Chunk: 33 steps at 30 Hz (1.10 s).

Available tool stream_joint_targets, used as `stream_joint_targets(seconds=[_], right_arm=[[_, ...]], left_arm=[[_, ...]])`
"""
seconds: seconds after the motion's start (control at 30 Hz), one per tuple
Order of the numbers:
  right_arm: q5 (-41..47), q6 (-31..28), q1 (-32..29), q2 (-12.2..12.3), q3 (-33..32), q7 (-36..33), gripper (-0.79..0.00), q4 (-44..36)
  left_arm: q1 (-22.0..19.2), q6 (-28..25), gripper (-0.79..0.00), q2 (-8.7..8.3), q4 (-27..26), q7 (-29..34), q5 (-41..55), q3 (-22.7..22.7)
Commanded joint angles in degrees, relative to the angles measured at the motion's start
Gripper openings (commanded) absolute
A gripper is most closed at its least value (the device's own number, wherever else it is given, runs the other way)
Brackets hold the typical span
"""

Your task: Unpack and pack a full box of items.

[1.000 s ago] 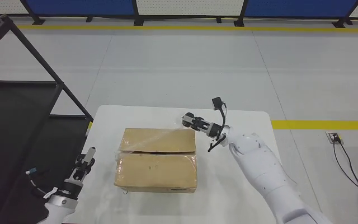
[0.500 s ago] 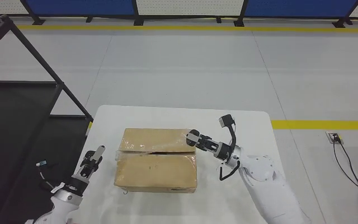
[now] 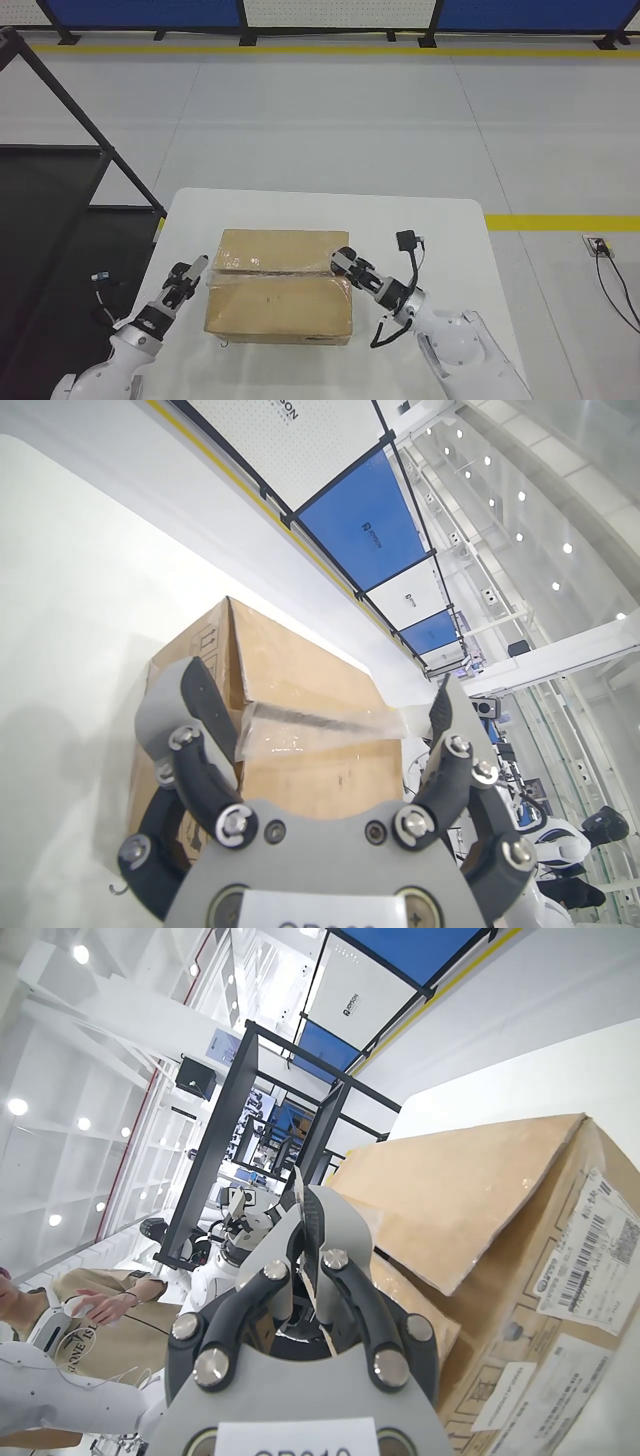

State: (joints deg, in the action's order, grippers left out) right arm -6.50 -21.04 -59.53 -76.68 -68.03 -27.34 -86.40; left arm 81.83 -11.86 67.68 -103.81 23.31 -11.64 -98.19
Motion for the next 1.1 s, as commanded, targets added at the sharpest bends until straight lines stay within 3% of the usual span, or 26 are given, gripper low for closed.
stream_joint_targets(seconds=[0.0, 0.3, 0.73, 1.07], right_arm=[[-0.7, 0.5, -0.8, 0.0, -0.1, 1.2, -0.785, -0.6], [-4.0, 3.6, -4.0, 0.2, -0.3, 6.1, -0.785, -3.0], [-6.9, 5.9, -3.9, -0.4, 1.2, 12.9, -0.785, -1.4], [-5.5, 2.8, -6.0, -0.3, 0.1, 13.2, -0.785, -2.2]], left_arm=[[-0.6, 0.2, 0.0, -0.04, 0.5, 0.4, -0.1, 0.4], [-2.7, 0.3, 0.0, -0.25, 2.7, 1.5, -0.4, 1.6], [-4.9, 0.8, 0.0, -0.51, 4.7, 2.0, -0.4, 2.8], [-5.5, 0.8, 0.0, -0.68, 5.7, 2.1, -0.1, 3.4]])
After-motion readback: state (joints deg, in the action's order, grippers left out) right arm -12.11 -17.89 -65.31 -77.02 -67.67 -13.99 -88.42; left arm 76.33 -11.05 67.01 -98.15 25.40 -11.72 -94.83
